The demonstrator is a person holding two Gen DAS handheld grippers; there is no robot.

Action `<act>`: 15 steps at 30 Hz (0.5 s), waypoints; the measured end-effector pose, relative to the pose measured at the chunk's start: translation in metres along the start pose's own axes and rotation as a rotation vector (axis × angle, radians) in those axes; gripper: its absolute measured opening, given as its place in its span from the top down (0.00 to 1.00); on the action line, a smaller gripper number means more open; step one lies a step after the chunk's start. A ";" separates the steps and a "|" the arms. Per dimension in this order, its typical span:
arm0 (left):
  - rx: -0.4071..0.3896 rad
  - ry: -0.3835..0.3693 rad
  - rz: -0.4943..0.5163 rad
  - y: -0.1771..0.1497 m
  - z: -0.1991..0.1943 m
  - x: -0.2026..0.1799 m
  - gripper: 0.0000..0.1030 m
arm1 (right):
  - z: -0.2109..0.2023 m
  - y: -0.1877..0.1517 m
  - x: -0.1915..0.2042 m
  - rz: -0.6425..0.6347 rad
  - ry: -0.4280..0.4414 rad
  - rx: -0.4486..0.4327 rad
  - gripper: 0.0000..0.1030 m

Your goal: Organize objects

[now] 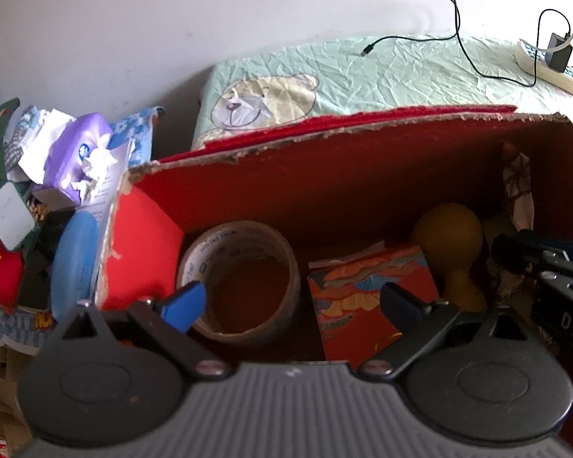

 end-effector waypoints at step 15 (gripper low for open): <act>0.018 -0.022 0.032 -0.001 0.001 -0.006 0.04 | 0.000 -0.001 0.000 -0.006 0.003 0.004 0.84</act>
Point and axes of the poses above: each gripper's, at about its wrist camera, not at the fingertips, and z roughly the way its jaws point, x to its left, y to its top, the point moved 10 cm from there along z, roughly the way its jaws point, and after that the axes turned 13 degrees about -y, right-handed, at the moved point
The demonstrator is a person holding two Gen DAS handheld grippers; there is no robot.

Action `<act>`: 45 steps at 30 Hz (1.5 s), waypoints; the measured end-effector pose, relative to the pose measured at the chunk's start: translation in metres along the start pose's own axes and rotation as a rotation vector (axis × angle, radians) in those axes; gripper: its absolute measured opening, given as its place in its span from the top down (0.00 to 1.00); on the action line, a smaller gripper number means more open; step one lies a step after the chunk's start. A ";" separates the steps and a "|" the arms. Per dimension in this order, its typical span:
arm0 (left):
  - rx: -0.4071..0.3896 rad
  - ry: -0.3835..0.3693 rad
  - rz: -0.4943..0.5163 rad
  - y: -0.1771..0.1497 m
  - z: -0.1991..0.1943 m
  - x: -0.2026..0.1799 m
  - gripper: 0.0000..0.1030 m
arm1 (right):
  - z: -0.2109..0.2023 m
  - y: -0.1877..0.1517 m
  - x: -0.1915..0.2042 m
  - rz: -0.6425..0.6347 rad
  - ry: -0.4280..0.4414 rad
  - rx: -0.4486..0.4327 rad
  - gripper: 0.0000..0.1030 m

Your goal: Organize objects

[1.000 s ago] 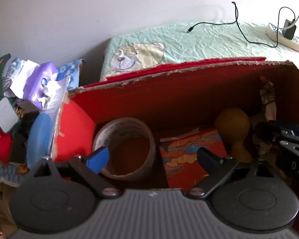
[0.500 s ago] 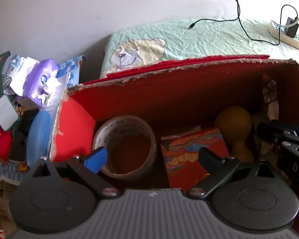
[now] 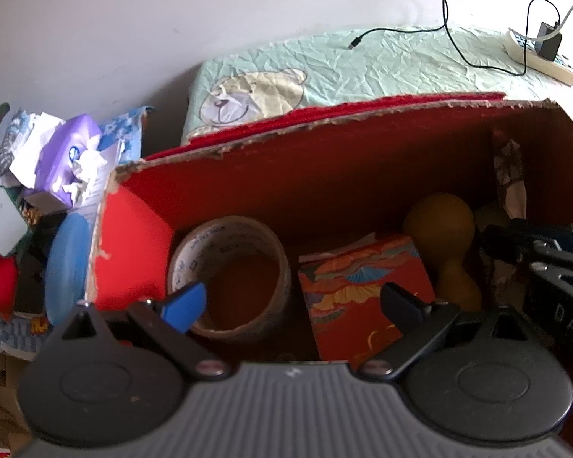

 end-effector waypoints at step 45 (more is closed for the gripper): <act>0.035 -0.050 -0.125 -0.124 -0.097 -0.046 0.03 | -0.123 -0.070 -0.012 0.012 0.060 -0.081 0.62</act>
Point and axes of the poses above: each gripper's, at about its wrist camera, not at the fingertips, and z roughly the way its jaws point, x to its left, y to its top, the point moved 10 cm from there along z, roughly the way its jaws point, and after that the axes turned 13 degrees about -y, right-handed, at the moved point
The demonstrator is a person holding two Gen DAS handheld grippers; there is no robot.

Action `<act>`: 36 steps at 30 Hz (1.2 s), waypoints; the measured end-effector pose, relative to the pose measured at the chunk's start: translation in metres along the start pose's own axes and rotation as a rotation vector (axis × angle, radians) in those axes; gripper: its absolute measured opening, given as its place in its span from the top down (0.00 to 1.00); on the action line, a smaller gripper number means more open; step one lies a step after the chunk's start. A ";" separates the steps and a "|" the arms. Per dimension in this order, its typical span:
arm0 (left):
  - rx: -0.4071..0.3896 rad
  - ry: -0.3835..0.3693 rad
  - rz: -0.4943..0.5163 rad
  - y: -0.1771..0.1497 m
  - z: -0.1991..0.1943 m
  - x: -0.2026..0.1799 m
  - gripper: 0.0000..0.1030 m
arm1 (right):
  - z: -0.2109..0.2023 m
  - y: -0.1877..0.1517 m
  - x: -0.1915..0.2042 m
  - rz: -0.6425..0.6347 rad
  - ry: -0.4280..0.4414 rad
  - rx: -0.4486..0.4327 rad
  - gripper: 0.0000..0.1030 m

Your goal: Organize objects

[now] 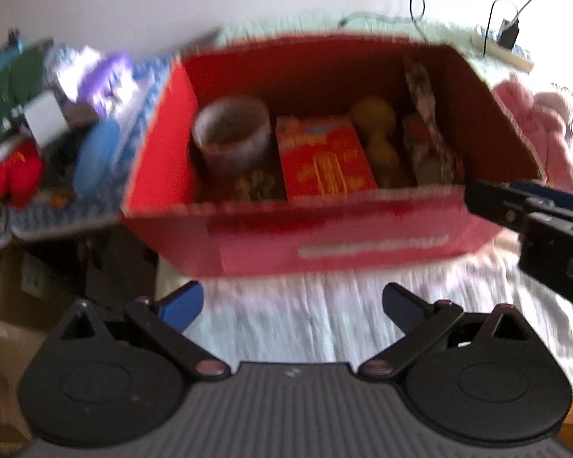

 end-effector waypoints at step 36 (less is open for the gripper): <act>0.188 -0.025 -0.062 -0.022 0.031 0.022 0.03 | 0.031 -0.042 0.008 0.021 0.037 0.334 0.56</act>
Point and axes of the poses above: each gripper's, at about its wrist camera, not at the fingertips, and z roughly the way its jaws point, x to its left, y to its top, the point moved 10 cm from there along z, roughly the way its jaws point, and after that the axes turned 13 degrees about -y, right-handed, at the moved point
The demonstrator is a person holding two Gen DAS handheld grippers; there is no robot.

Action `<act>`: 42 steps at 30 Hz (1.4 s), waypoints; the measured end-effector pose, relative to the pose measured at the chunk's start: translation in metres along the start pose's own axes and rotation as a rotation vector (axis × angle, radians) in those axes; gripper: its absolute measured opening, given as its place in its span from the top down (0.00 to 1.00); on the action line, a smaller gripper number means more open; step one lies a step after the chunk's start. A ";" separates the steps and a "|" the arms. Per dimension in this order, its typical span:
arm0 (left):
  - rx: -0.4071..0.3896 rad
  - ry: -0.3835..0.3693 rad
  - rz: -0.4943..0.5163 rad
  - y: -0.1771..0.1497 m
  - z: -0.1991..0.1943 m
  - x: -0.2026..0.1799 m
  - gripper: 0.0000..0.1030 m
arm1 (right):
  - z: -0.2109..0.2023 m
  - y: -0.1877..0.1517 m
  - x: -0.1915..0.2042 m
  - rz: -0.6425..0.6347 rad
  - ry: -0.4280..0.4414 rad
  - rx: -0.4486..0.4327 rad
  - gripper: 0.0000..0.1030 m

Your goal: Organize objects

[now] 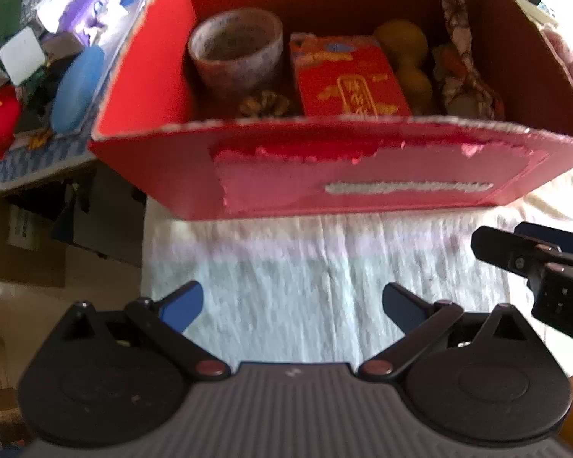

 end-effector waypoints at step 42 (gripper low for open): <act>-0.361 0.111 0.034 0.115 -0.063 -0.002 0.02 | -0.032 0.099 -0.004 -0.037 -0.048 -0.253 0.37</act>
Point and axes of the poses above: each gripper's, at about its wrist camera, not at the fingertips, and z roughly the way its jaws point, x to its left, y to its top, the point moved 10 cm from there along z, roughly the way its jaws point, and after that the axes turned 13 degrees about -y, right-handed, at the moved point
